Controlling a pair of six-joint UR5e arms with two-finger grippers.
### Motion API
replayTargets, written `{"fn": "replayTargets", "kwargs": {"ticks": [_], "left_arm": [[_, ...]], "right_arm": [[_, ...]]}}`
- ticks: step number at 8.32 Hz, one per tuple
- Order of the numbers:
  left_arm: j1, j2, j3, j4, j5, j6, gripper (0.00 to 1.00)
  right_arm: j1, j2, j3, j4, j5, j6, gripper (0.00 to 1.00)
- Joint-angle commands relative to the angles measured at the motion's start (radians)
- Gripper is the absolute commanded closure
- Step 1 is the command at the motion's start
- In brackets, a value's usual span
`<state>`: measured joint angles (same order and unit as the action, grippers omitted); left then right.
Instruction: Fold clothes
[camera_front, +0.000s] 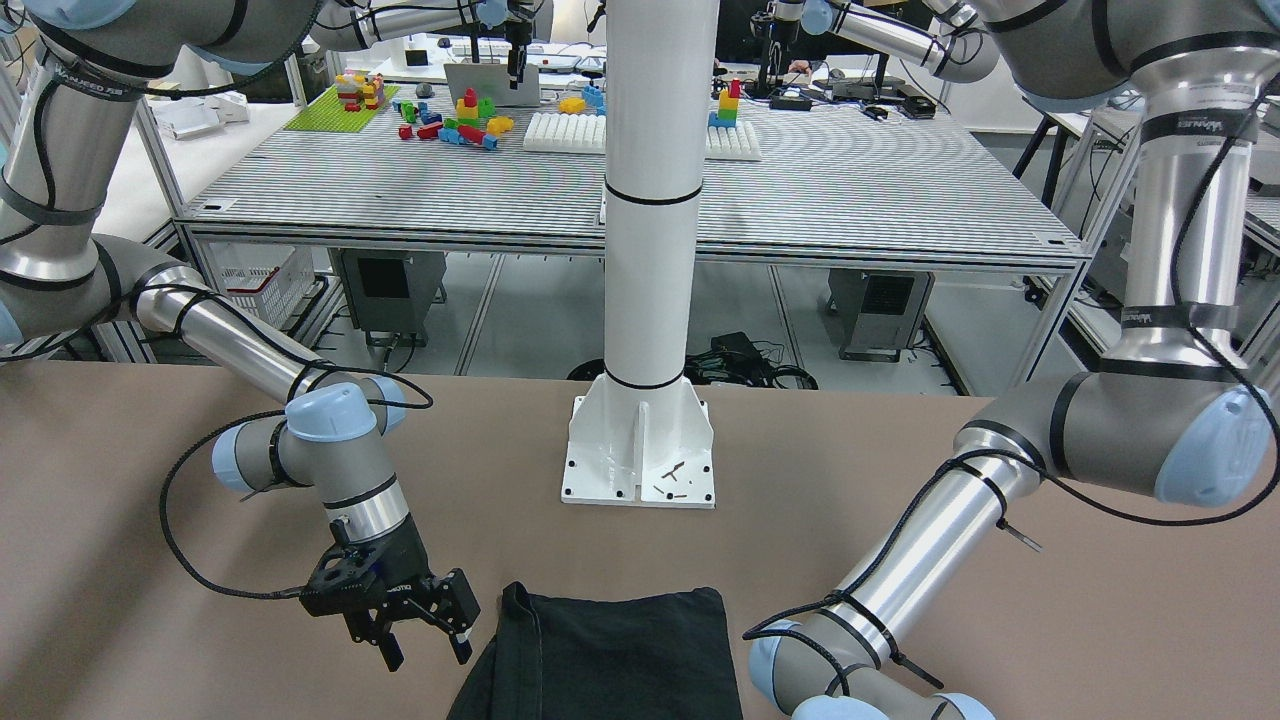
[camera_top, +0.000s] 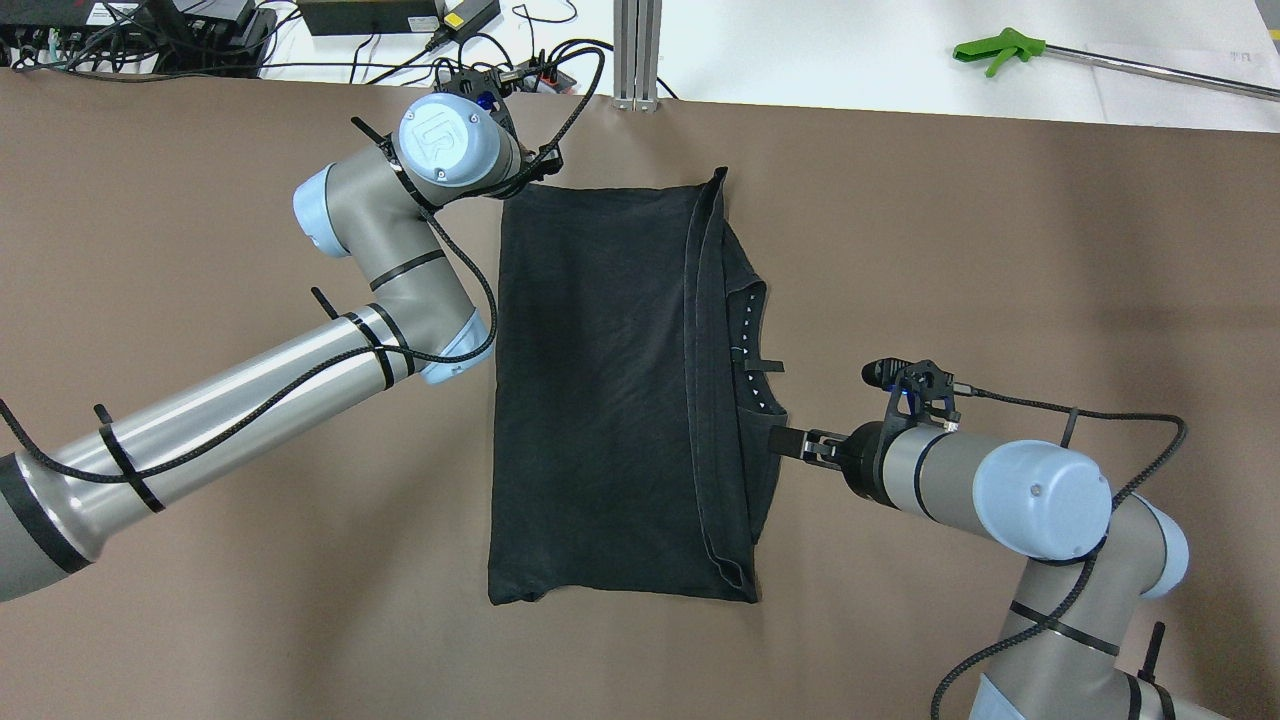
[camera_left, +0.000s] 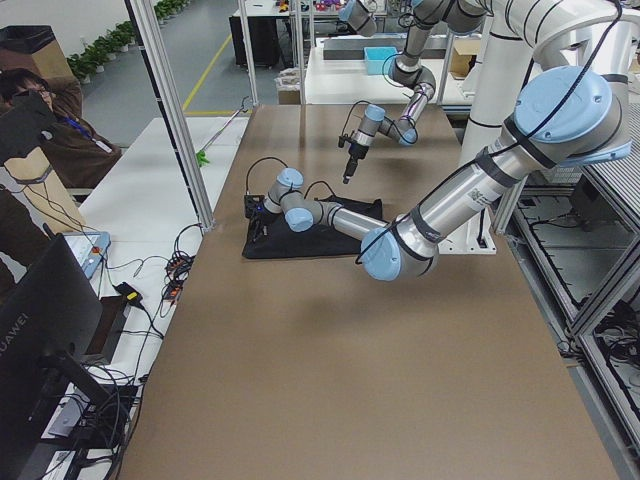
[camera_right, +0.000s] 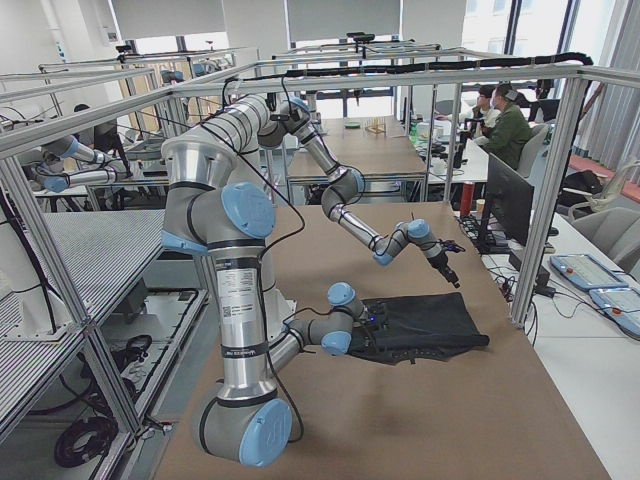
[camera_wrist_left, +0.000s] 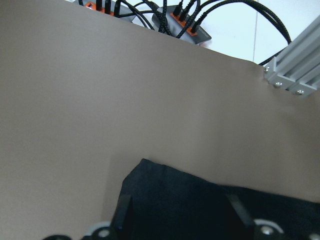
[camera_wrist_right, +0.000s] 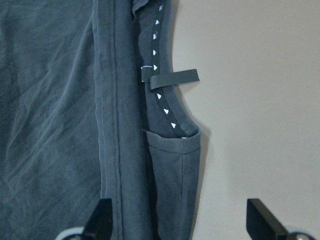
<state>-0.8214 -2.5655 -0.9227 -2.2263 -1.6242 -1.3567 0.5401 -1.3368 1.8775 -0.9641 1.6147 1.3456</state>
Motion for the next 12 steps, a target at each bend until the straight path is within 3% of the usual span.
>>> {"fn": "replayTargets", "kwargs": {"ticks": [1, 3, 6, 9, 12], "left_arm": [[-0.027, 0.007, -0.067, 0.008, -0.094, 0.019, 0.05], [-0.044, 0.007, -0.096, 0.002, -0.13, 0.016, 0.06], [-0.071, 0.017, -0.133, 0.001, -0.193, 0.018, 0.05], [-0.074, 0.025, -0.13, 0.001, -0.197, 0.021, 0.05], [-0.084, 0.031, -0.124, 0.001, -0.195, 0.028, 0.05]], "right_arm": [[0.006, 0.141, -0.058, -0.154, -0.091, -0.095, 0.06], [0.006, 0.235, -0.16, -0.156, -0.162, -0.161, 0.06], [0.027, 0.393, -0.395, -0.143, -0.226, -0.31, 0.06], [0.05, 0.455, -0.448, -0.156, -0.245, -0.338, 0.08], [0.049, 0.534, -0.586, -0.159, -0.246, -0.335, 0.07]]}}
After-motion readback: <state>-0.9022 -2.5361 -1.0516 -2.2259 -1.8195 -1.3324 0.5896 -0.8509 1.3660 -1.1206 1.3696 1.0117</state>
